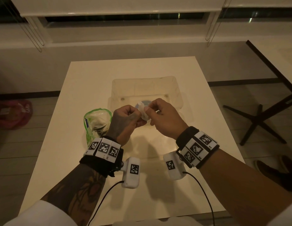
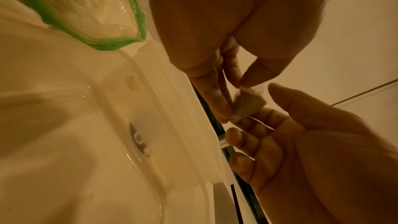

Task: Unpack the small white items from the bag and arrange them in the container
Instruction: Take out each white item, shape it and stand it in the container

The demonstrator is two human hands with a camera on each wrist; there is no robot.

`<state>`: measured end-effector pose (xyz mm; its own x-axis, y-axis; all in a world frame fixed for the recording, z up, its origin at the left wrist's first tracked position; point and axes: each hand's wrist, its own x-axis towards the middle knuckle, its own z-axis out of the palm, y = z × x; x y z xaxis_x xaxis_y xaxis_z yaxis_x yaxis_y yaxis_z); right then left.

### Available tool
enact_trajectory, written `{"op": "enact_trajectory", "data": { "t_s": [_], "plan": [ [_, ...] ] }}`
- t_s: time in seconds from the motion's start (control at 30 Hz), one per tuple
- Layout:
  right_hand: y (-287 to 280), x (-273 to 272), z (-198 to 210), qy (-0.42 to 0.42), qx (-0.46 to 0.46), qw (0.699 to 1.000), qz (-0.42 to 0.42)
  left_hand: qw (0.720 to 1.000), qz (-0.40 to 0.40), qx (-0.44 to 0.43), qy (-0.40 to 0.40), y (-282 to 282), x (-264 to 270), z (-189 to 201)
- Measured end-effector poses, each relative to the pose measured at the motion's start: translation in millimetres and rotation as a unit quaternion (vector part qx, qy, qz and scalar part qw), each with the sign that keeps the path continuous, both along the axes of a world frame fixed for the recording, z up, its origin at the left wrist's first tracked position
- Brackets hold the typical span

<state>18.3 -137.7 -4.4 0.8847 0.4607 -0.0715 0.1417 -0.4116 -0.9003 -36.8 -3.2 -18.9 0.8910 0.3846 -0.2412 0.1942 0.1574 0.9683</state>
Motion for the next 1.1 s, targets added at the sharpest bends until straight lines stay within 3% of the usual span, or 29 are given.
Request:
{"op": "enact_trajectory", "data": {
  "t_s": [0.17, 0.57, 1.1],
  "plan": [
    [-1, 5, -3, 0.008, -0.021, 0.999, 0.033, 1.0, -0.021, -0.007, -0.002, 2, 2, -2],
    [-7, 10, -3, -0.008, 0.003, 1.0, -0.007, 1.0, -0.01, 0.018, 0.013, 4, 5, -7],
    [-13, 7, 4, 0.135, 0.1, 0.986, 0.019, 0.994, -0.068, 0.082, -0.005, 2, 4, 4]
  ]
}}
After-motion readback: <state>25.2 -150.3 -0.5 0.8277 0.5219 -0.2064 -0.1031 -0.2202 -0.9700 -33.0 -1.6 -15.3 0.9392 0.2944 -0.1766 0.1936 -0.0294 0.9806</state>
